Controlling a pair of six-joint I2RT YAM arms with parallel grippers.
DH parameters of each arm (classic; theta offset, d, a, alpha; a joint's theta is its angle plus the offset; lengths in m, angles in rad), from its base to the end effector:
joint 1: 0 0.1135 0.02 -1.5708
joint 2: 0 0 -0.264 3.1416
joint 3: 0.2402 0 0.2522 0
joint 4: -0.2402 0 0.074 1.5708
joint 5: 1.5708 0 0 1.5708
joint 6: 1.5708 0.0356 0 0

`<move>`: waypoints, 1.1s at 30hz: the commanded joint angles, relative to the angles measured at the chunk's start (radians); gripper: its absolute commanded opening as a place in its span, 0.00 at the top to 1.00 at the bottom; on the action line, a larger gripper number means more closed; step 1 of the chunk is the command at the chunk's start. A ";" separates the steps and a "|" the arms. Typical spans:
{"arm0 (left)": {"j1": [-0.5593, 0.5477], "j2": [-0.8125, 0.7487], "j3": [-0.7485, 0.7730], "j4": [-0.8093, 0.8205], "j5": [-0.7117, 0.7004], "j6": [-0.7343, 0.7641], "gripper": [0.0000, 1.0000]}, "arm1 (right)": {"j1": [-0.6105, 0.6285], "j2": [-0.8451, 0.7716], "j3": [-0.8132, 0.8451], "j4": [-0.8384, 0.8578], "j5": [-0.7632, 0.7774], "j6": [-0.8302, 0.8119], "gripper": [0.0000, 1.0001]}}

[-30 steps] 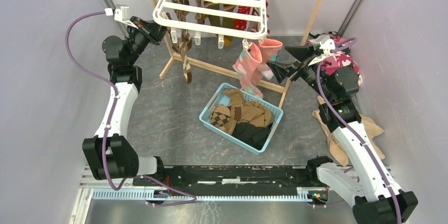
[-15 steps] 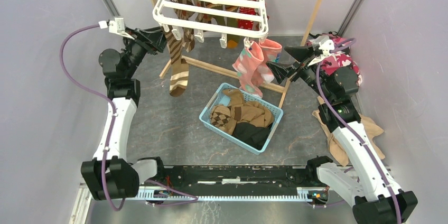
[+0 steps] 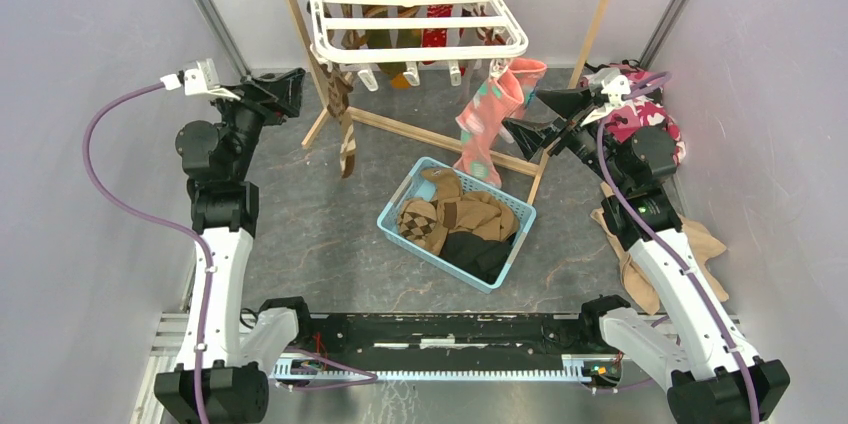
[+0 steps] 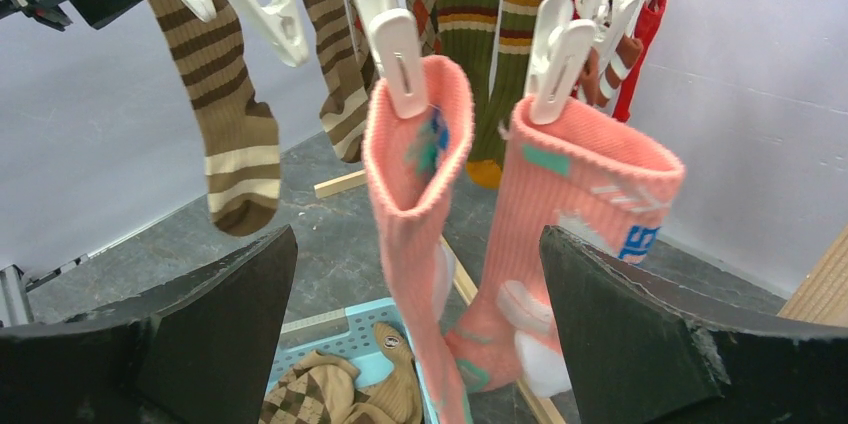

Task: Clip the socks to the hanger
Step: Rotate the hanger at the clothesline.

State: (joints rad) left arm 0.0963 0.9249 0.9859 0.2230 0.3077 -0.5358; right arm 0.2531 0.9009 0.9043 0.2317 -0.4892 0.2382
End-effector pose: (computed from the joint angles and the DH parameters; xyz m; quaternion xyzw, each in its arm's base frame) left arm 0.2056 0.0090 0.4294 -0.0677 0.6016 -0.2621 0.7516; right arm 0.1927 0.0671 0.4058 -0.1946 0.5994 0.3307 0.7024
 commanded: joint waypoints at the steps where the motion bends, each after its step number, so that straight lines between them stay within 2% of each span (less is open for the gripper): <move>1: 0.006 -0.070 -0.009 -0.073 -0.041 0.086 0.17 | -0.001 0.003 -0.002 0.046 -0.011 0.009 0.02; 8: 0.006 -0.162 -0.058 -0.084 0.116 0.070 0.12 | -0.001 0.009 -0.005 0.051 -0.018 0.012 0.02; 12: 0.006 -0.212 -0.116 -0.024 0.258 0.016 0.12 | -0.001 0.014 -0.008 0.055 -0.018 0.012 0.02; 18: 0.005 -0.281 -0.269 0.167 0.420 -0.144 0.11 | -0.001 0.022 -0.012 0.056 -0.016 0.012 0.02; 27: 0.005 -0.298 -0.411 0.324 0.463 -0.233 0.10 | -0.001 0.028 -0.018 0.060 -0.014 0.011 0.02; 30: 0.005 -0.271 -0.458 0.453 0.485 -0.308 0.10 | -0.001 0.020 -0.024 0.055 0.000 0.005 0.02; 33: 0.005 -0.239 -0.526 0.650 0.504 -0.429 0.10 | -0.001 0.004 -0.036 0.036 0.048 -0.019 0.02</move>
State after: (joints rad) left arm 0.0967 0.6575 0.5220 0.5919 0.7597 -0.7856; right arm 0.2535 0.9298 0.8837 0.2508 -0.4908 0.2398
